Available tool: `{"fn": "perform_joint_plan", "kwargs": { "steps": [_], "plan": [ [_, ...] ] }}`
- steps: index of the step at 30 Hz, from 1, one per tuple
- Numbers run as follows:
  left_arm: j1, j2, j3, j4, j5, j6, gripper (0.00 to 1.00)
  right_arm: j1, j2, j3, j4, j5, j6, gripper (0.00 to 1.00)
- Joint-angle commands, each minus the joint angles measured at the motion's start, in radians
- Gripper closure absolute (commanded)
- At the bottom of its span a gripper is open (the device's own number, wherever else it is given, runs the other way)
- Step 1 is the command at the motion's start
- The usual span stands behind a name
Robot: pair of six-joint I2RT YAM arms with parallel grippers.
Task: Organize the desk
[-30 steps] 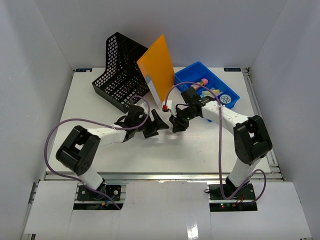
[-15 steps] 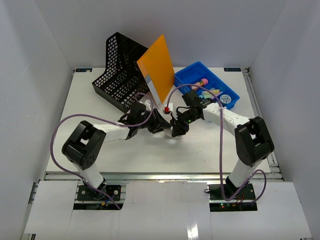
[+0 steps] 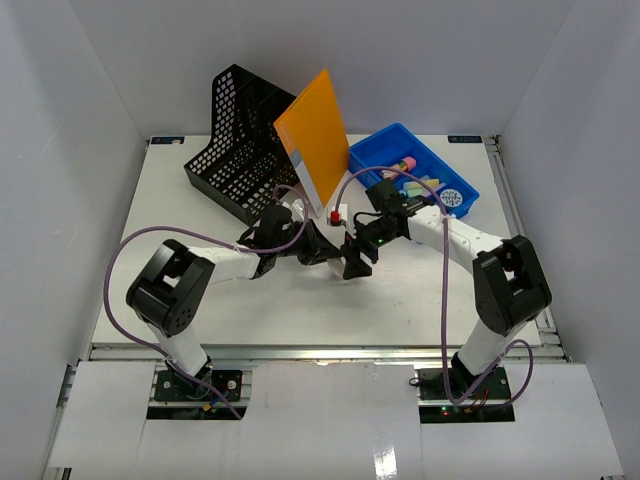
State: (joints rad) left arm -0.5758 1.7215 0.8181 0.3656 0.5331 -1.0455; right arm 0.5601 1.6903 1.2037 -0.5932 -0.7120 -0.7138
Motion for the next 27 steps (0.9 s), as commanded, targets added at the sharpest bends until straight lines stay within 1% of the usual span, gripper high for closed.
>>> {"fn": "perform_joint_plan", "kwargs": {
  "steps": [1,3,6,8,9,12,15,18,25,27],
  "plan": [
    [0.008,-0.075,0.019,-0.073,0.003,0.142,1.0,-0.04,-0.107,0.037,-0.011,-0.025,0.008,0.21],
    [0.009,-0.097,0.016,-0.103,0.016,0.251,1.0,-0.083,-0.133,0.073,-0.063,-0.049,-0.022,0.16],
    [0.01,-0.12,0.023,-0.143,0.059,0.375,1.0,-0.128,-0.143,0.107,-0.151,-0.078,-0.121,0.09],
    [0.01,-0.131,0.03,-0.153,0.148,0.466,1.0,-0.136,-0.132,0.119,-0.225,-0.106,-0.253,0.1],
    [0.009,-0.133,0.032,-0.152,0.179,0.515,1.0,-0.136,-0.125,0.121,-0.263,-0.126,-0.287,0.1],
    [0.003,-0.146,0.035,-0.162,0.302,0.628,1.0,-0.133,-0.111,0.115,-0.291,-0.179,-0.364,0.1],
    [-0.009,-0.184,0.024,-0.178,0.324,0.757,1.0,-0.121,-0.098,0.119,-0.272,-0.192,-0.358,0.1],
    [-0.013,-0.233,0.007,-0.178,0.332,0.811,1.0,-0.112,-0.09,0.113,-0.24,-0.207,-0.342,0.1],
    [-0.023,-0.283,0.017,-0.177,0.329,0.863,1.0,-0.059,-0.085,0.077,-0.145,-0.21,-0.259,0.1],
    [-0.025,-0.283,0.021,-0.178,0.332,0.868,1.0,-0.047,-0.089,0.066,-0.101,-0.21,-0.232,0.08]
  ]
}}
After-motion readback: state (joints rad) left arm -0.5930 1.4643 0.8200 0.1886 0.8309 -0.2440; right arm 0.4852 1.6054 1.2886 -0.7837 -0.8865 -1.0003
